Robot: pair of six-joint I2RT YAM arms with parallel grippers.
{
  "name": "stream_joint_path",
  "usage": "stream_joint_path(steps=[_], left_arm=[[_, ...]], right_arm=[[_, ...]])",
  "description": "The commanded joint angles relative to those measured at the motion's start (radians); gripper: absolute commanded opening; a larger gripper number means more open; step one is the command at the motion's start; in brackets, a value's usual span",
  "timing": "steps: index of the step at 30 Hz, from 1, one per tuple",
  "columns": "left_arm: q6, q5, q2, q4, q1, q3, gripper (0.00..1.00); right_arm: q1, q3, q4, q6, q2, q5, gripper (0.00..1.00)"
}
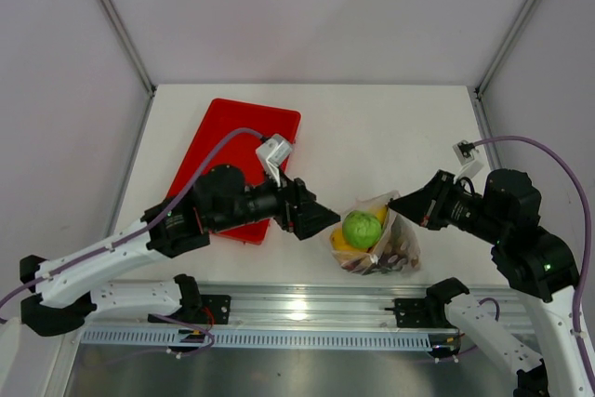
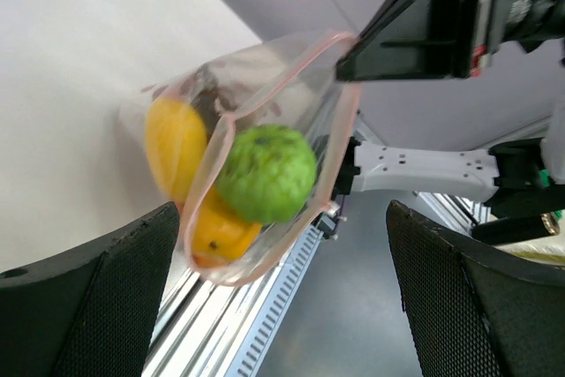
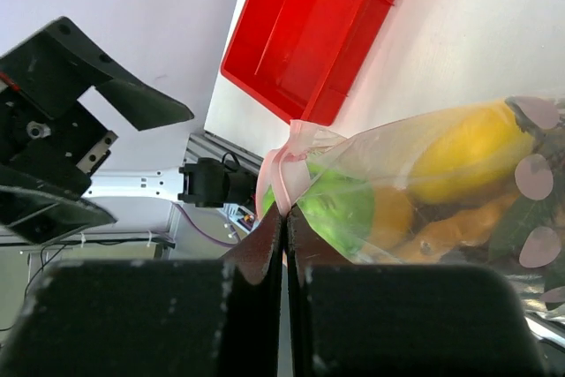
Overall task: Place the food in the zip-top bag and seal the zipper
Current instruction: Place the fake fruit in the zipper food storage bag, then adjust the zipper food storage bag at the center of the board.
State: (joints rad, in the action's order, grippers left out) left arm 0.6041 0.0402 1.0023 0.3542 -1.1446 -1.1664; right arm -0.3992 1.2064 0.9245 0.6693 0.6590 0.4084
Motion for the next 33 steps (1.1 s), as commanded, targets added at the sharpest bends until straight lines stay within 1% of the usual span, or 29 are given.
stream_joint_path(steps=[1,4,5,8,11,13,14,16,17,19,20,21,22,24,26,27,30,33], left_arm=[[0.032,-0.082,-0.042,0.046,-0.007,0.100,1.00],[0.083,-0.057,-0.073,0.020,-0.006,0.160,0.99],[0.107,-0.048,-0.076,-0.021,-0.007,0.222,0.98],[0.143,0.009,-0.056,-0.096,-0.007,0.287,0.95],[0.140,0.024,0.013,-0.135,-0.007,0.286,0.92],[0.128,0.026,0.076,-0.129,-0.007,0.271,0.86],[0.128,0.020,0.096,-0.121,-0.006,0.263,0.71],[0.122,0.033,0.125,-0.113,-0.007,0.235,0.54],[0.123,0.042,0.125,-0.119,-0.006,0.232,0.37],[0.126,0.046,0.116,-0.120,-0.007,0.221,0.21],[0.123,0.049,0.111,-0.104,-0.007,0.196,0.09],[0.114,0.052,0.110,-0.092,-0.007,0.182,0.03],[0.106,0.053,0.105,-0.078,-0.007,0.151,0.01],[0.086,0.075,0.110,-0.043,-0.007,0.081,0.00],[0.082,0.095,0.121,-0.024,-0.007,0.045,0.00],[0.082,0.127,0.124,-0.017,-0.007,-0.007,0.01],[0.102,0.182,0.125,-0.014,-0.009,-0.044,0.01],[0.126,0.179,0.095,-0.014,-0.010,-0.021,0.01]], right_arm=[[-0.001,0.013,-0.053,0.004,-0.015,0.030,0.00],[-0.003,0.012,-0.056,0.007,-0.021,0.032,0.00],[-0.003,0.010,-0.058,0.009,-0.021,0.032,0.00],[-0.003,0.005,-0.062,0.016,-0.025,0.038,0.00],[-0.003,0.004,-0.059,0.018,-0.029,0.038,0.00],[-0.003,0.007,-0.055,0.018,-0.035,0.038,0.00],[-0.003,0.008,-0.053,0.018,-0.035,0.037,0.00],[-0.003,0.015,-0.049,0.015,-0.038,0.030,0.00],[-0.003,0.016,-0.036,0.010,-0.038,0.026,0.00],[-0.003,0.010,-0.029,0.001,-0.041,0.015,0.00],[-0.003,0.002,-0.027,-0.002,-0.045,0.009,0.00],[-0.003,-0.013,-0.027,-0.007,-0.045,0.006,0.00],[-0.003,-0.022,-0.027,-0.010,-0.048,-0.005,0.00],[-0.003,-0.042,-0.027,-0.019,-0.047,-0.016,0.00],[-0.003,-0.042,-0.023,-0.042,-0.036,-0.035,0.00],[-0.003,-0.036,-0.013,-0.056,-0.030,-0.043,0.00],[-0.004,0.031,0.048,-0.108,0.013,-0.082,0.00],[-0.003,0.100,0.071,-0.117,0.027,-0.071,0.00]])
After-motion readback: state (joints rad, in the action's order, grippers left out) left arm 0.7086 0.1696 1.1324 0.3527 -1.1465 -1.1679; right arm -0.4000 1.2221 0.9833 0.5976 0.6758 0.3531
